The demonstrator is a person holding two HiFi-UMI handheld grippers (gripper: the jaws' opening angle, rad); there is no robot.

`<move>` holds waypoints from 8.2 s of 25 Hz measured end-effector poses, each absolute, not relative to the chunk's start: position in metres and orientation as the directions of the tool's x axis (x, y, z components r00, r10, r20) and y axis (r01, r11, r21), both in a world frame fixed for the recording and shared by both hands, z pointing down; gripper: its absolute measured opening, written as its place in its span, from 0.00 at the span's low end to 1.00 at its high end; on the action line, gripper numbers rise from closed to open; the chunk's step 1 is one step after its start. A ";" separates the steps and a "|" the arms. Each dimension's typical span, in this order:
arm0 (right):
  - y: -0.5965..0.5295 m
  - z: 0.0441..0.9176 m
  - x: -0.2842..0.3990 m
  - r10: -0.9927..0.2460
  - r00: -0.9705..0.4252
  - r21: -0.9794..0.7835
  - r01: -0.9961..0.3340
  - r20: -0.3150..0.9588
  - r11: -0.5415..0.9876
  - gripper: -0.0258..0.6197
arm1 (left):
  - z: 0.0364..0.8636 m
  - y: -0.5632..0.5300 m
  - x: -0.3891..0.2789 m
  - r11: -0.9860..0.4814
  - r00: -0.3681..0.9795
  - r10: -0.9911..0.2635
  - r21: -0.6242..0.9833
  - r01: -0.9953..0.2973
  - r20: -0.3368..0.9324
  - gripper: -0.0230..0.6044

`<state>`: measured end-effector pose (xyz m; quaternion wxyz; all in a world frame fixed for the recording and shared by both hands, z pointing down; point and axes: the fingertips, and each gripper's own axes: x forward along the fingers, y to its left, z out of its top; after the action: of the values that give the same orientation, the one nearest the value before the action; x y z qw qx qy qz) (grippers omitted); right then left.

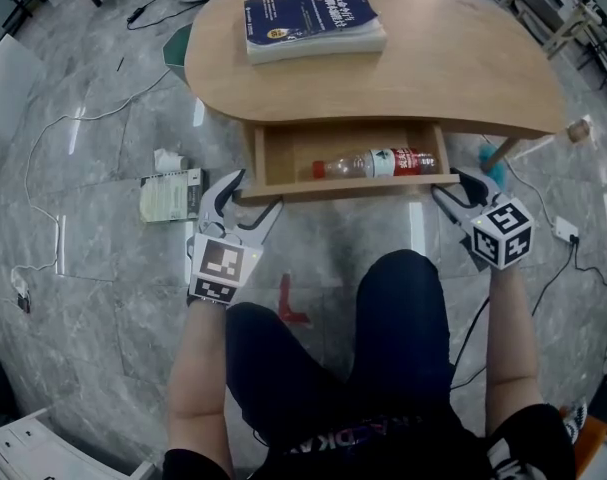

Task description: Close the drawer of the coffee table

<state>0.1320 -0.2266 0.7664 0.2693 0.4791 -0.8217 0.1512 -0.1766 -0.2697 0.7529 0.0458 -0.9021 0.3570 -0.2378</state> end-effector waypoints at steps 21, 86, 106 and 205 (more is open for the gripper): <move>-0.298 0.762 0.151 -0.831 -0.263 -0.026 -0.957 0.489 0.287 0.38 | 0.750 -0.340 -0.170 -0.651 0.562 -0.747 -0.218 -0.727 0.355 0.59; -0.339 0.749 0.103 -0.922 -0.127 -0.106 -0.990 0.365 0.094 0.04 | 0.728 -0.361 -0.208 -0.252 0.241 -0.930 -0.005 -0.968 0.278 0.04; -0.265 0.575 0.059 -0.715 -0.260 -0.130 -0.964 0.649 0.233 0.04 | 0.577 -0.256 -0.140 -0.224 0.217 -0.766 0.065 -0.972 0.605 0.04; 0.244 0.203 0.117 -0.588 -0.592 -0.212 -0.781 0.552 0.587 0.04 | 0.187 0.224 0.046 -0.510 0.498 -0.714 0.122 -0.851 0.492 0.04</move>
<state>0.1169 0.2438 0.2032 0.2174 0.3961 -0.8640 0.2222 0.0456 0.2240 0.1874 -0.1773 -0.8471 0.4620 -0.1936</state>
